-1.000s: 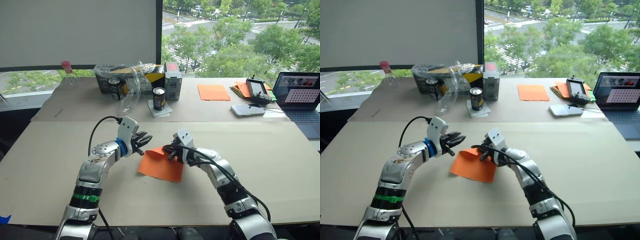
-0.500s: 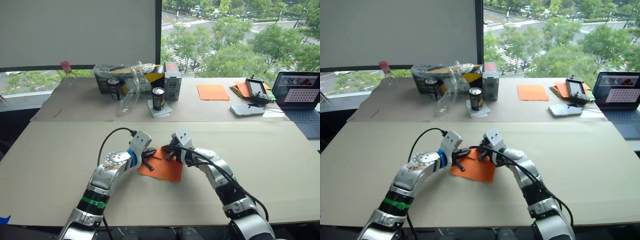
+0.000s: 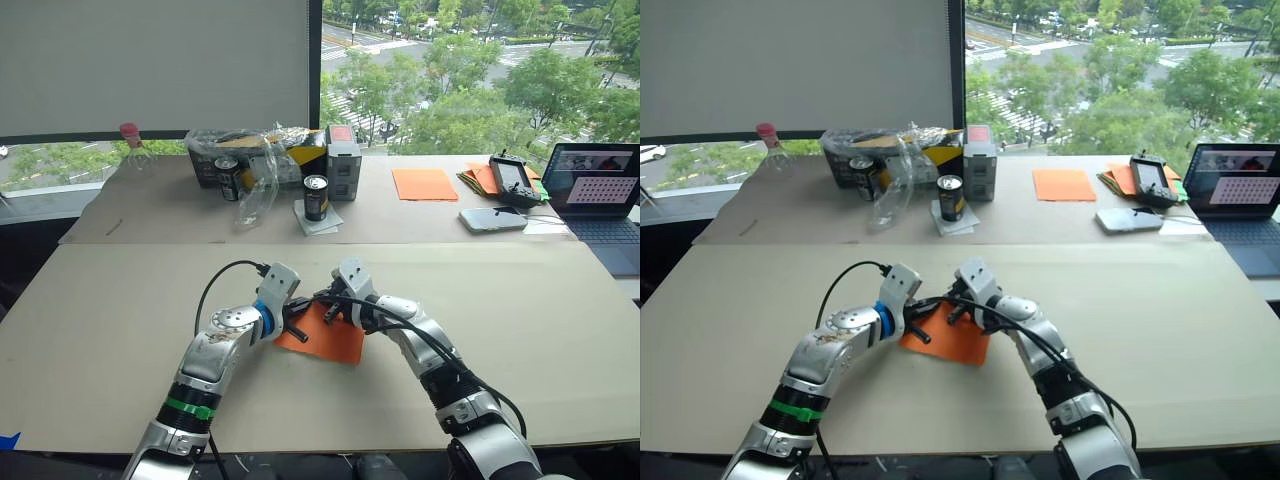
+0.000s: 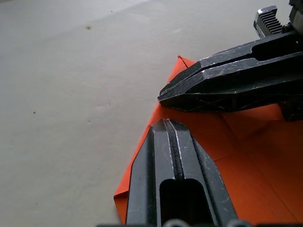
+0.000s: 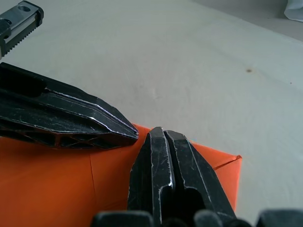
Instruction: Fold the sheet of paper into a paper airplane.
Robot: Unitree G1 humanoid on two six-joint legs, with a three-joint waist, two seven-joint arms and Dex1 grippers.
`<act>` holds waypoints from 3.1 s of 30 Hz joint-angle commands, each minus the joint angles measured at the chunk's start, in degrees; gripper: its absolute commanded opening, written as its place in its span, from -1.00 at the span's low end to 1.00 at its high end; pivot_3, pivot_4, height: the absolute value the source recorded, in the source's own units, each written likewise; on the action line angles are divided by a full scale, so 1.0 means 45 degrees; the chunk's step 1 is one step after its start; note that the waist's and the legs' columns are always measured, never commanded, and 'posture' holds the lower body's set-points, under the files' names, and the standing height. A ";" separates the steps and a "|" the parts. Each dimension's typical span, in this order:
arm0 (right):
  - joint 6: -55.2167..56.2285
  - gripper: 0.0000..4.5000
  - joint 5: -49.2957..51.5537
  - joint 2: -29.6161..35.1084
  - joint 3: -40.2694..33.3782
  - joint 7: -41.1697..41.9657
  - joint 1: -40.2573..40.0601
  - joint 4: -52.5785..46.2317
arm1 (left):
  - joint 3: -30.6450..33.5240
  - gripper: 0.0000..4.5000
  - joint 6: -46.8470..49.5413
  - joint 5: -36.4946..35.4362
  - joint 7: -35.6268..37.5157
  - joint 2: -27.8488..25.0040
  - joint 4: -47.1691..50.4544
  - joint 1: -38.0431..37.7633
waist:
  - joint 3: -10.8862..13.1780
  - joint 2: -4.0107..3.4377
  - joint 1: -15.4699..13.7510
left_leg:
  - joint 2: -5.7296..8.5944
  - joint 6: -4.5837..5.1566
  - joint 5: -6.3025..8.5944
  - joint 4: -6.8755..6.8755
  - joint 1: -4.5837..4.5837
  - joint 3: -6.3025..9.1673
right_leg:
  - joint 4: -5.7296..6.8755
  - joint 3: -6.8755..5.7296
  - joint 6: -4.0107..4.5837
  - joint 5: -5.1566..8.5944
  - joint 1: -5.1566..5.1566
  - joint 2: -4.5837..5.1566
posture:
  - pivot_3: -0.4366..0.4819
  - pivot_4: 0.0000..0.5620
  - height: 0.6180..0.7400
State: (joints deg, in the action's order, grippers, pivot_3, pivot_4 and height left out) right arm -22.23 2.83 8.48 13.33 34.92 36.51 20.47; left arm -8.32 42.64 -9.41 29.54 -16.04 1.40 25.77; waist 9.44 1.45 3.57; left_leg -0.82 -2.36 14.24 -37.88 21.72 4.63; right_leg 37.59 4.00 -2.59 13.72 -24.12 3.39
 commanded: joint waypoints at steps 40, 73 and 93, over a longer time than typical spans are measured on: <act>0.0201 -1.00 0.0311 0.0775 -0.0639 0.0234 -0.0441 -0.0667 | -0.0252 -0.99 -0.0278 0.0145 -0.0312 0.0061 -0.0133 -0.0322 | -0.0008 -0.0003 -0.0209 | 0.0004 0.0000 0.0000 0.0001 0.0002 -0.0007 | -0.0012 0.0004 0.0000 0.0000 0.0005 0.0004 | -0.05 -0.47 0.84; -0.1760 -1.00 0.1495 0.0109 -0.2493 -0.1492 -0.0881 -0.2873 | -0.0946 -0.99 -0.1307 -0.0101 0.0802 0.0480 -0.0716 -0.0049 | -0.0007 -0.0003 -0.0227 | 0.0004 0.0000 0.0000 0.0001 0.0000 -0.0006 | -0.0016 0.0003 -0.0001 0.0001 0.0011 0.0004 | -0.05 -0.47 0.84; -0.3033 -1.00 0.0444 0.2295 -0.1272 -0.0731 -0.2268 -0.5304 | -0.1245 -0.99 -0.1721 0.0144 0.0957 0.0738 -0.1368 0.0321 | -0.0007 -0.0002 -0.0284 | 0.0007 0.0000 0.0000 0.0001 0.0012 -0.0006 | -0.0034 0.0001 -0.0003 0.0003 0.0014 0.0004 | -0.05 -0.47 0.84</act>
State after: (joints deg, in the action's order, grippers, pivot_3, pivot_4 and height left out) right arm -34.63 3.50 17.24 10.11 30.55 26.44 0.86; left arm -13.34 34.96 -9.21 33.56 -12.64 -3.68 27.11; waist 9.40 1.44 2.29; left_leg -0.77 -2.36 14.24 -37.88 21.80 4.61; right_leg 37.41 4.01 -2.60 13.73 -24.07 3.42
